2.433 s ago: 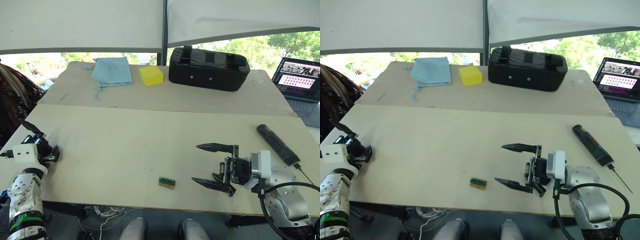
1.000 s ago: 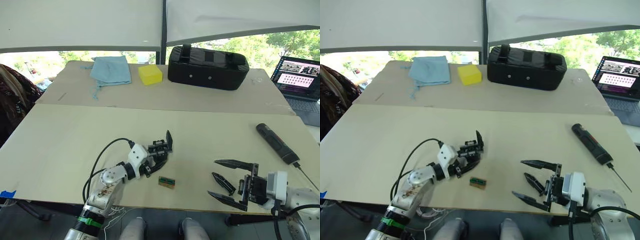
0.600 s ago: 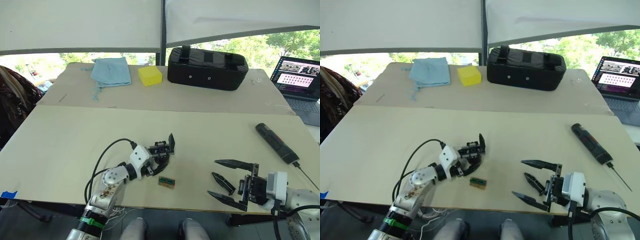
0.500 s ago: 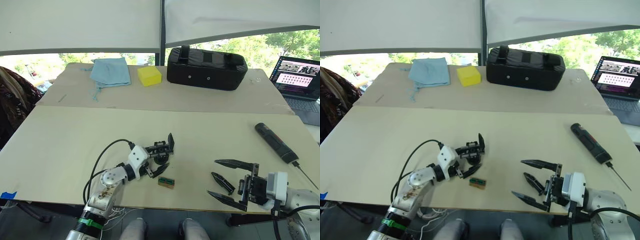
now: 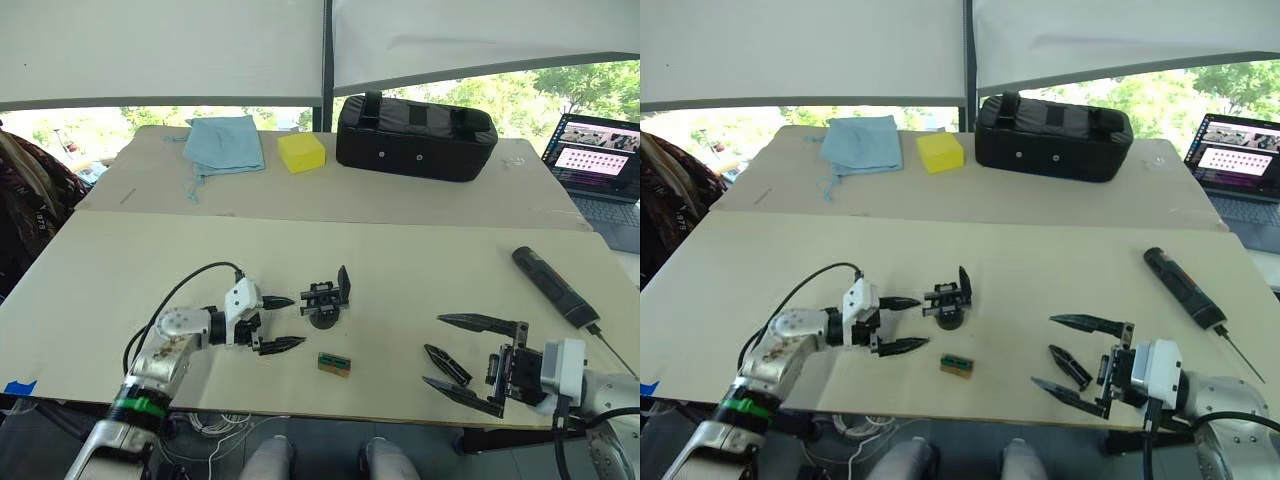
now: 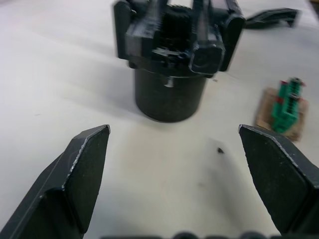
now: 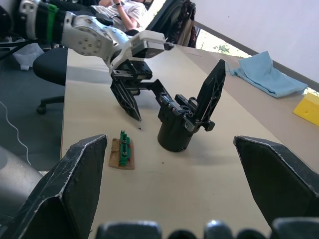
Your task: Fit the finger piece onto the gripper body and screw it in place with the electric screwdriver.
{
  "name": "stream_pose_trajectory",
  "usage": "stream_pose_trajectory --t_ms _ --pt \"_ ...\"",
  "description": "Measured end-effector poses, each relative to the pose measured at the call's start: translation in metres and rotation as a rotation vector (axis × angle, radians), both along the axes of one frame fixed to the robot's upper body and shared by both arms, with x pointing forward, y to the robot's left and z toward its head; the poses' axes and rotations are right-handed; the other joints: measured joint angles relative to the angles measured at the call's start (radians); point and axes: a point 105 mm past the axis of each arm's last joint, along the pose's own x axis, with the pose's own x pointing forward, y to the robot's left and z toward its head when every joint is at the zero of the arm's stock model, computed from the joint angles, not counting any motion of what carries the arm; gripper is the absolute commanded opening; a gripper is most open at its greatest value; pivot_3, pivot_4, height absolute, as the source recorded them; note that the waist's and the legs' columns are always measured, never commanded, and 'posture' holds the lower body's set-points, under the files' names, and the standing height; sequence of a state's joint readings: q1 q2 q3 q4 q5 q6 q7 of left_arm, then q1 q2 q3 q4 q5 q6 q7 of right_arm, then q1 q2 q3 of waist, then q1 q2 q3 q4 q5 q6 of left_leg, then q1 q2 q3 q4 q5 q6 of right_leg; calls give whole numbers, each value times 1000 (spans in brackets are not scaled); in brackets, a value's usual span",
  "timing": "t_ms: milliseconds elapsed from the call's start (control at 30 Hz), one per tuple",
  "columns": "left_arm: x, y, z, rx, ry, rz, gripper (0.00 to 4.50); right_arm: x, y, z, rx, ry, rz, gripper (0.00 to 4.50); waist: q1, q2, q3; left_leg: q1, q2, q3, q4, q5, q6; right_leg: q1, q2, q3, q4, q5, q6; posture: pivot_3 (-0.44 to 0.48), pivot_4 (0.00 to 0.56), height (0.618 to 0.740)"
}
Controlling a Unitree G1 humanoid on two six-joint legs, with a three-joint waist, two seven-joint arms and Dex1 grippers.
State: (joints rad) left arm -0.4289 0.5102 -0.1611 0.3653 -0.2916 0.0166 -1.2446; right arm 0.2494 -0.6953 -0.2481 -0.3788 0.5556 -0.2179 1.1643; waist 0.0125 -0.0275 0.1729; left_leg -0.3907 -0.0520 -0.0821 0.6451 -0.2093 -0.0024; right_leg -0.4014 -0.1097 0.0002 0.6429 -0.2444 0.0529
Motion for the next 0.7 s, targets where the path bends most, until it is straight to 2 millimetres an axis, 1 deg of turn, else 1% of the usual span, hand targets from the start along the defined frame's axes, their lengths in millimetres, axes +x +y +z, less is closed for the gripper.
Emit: stream_pose_trajectory --t_ms 167,333,567,600,633,667,700 --pt "11 -18 5 -15 -36 -110 4380 0 1 0 -1 2 5 4500 -2 -1 0 0 0 1 0 0 0 0 0 1 0 2 -2 0 150 740" --pt "12 -30 -6 -24 -23 -136 4380 1 -1 3 -3 -9 -1 4500 -7 -1 0 0 0 2 0 0 1 0 0 2 0 2 -1 0 150 740" --pt "23 -40 -6 -10 -93 -133 4380 2 -4 6 -17 -23 -12 4500 0 -1 0 0 -1 3 1 0 1 0 0 3 0 2 0 0 150 740" --pt "24 -41 -6 -10 -99 -131 3862 1 -5 6 -17 -24 -14 4500 0 -1 0 0 -1 3 1 0 1 0 0 3 0 2 1 0 150 740" --pt "24 -42 -6 -10 -109 -130 3565 1 -5 6 -17 -22 -17 4500 0 -1 0 0 -1 3 1 0 1 0 0 3 0 2 1 0 150 740" --pt "24 -42 -6 -9 -119 -133 3171 1 -6 6 -17 -20 -19 4500 0 -1 0 0 -1 3 1 0 1 0 0 3 0 2 1 0 150 740" --pt "24 -42 -6 -10 -126 -134 2668 1 -6 5 -17 -17 -20 4500 0 -1 0 0 -1 3 1 0 1 0 0 3 0 2 1 0 150 740"
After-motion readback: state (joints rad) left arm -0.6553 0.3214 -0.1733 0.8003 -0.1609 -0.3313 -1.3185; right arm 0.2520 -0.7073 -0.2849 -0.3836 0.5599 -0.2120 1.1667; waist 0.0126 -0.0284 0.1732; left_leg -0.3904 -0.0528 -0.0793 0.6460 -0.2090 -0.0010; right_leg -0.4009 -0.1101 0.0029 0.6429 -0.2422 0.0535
